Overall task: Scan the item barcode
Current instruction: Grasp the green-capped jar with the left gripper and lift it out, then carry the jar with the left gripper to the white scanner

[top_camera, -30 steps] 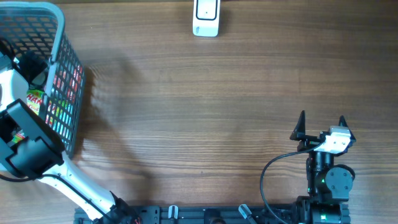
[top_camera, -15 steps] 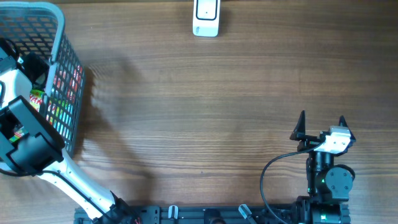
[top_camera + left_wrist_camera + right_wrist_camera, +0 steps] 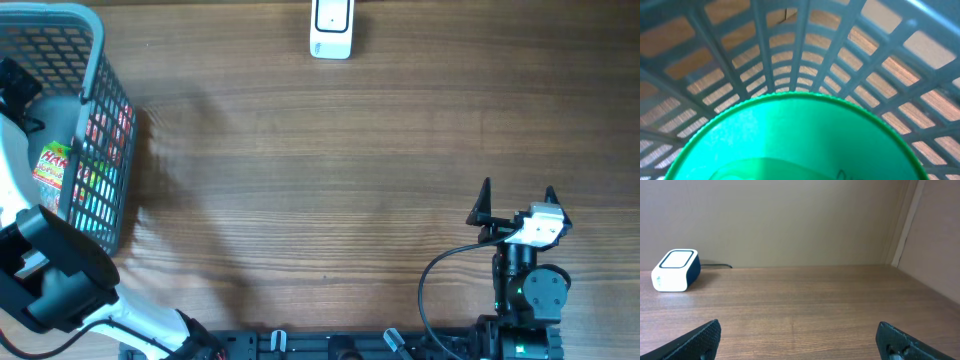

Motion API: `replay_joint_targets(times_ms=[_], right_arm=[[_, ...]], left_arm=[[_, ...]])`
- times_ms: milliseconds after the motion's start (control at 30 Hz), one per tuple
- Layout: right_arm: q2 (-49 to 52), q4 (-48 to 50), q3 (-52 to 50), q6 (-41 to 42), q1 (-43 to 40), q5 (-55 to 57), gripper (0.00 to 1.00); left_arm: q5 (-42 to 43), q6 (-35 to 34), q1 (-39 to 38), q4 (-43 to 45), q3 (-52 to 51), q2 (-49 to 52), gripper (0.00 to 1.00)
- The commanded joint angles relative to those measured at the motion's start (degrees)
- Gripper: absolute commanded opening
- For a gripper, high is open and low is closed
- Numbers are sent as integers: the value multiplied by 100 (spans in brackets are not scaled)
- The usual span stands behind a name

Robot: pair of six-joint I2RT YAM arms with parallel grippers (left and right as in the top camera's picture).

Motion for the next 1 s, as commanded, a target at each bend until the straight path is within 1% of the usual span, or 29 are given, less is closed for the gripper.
replay_joint_targets(times_ms=[0,67,167,300,333,433,500,567,600,700,767,800,833,967], right_arm=[[-37,15,-9,-26,17,-87,100],[-37,15,-9,-28,17,-87,100],[-37,15,-9,-28,17,-87,100],[-37,15,-9,-28,17,-87,100],[-37,15,-9,-28,17,-87,100],[-37,15,-9,-26,17,-87,100],[-37,15,-9,-28,17,-87,99],[-37,15,-9,-28,17,-87,100],[-37,15,-7,-28,17,-87,100],[-37,15,-9,-28,17,-87,100],[-37,15,-9,-28,17,-87,100],[-37,15,-9,-28,17,-87,100],[-37,15,-9,-28,17,-87,100],[-37,15,-9,-28,17,-87,100]], left_arm=[[55,-17,-9,-127,33,55,60],[52,-155,-9,-146,33,-31,62],[127,-424,-11,-138,33,-439,62],[782,-785,-11,-201,33,-1285,61],[992,-903,-11,-223,33,-1464,61],[2396,-1401,-26,-313,33,-2306,61],[3171,-1696,-184,-313,33,-2739,62],[3528,-1821,-579,-358,33,-3060,61],[3547,-1821,-813,-413,33,-3152,61],[3510,-1773,-1932,-686,31,-3241,61],[2973,-1770,-2754,-1025,31,-3139,61],[2741,-1770,-3029,-1145,31,-3075,61],[2354,-1751,-3493,-1353,31,-2944,60],[1596,-1753,-4553,-1755,31,-2441,60]])
